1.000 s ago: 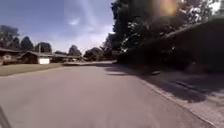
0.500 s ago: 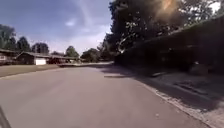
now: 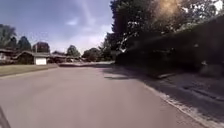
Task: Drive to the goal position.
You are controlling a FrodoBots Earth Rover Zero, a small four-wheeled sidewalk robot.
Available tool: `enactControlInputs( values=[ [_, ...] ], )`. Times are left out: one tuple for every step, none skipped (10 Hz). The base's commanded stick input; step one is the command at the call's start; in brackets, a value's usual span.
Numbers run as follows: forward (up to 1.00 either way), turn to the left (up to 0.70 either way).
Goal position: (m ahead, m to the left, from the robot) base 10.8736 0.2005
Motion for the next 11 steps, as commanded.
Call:
enactControlInputs(
  values=[
    [0.70,0.03],
    [0.70,0.03],
    [0.70,0.03],
    [0.70,0.03],
    [0.70,0.03],
    [0.70,0.03],
    [0.70,0.03],
    [0.70,0.03],
    [0.70,0.03],
    [0.70,0.03],
    [0.70,0.03]
  ],
)
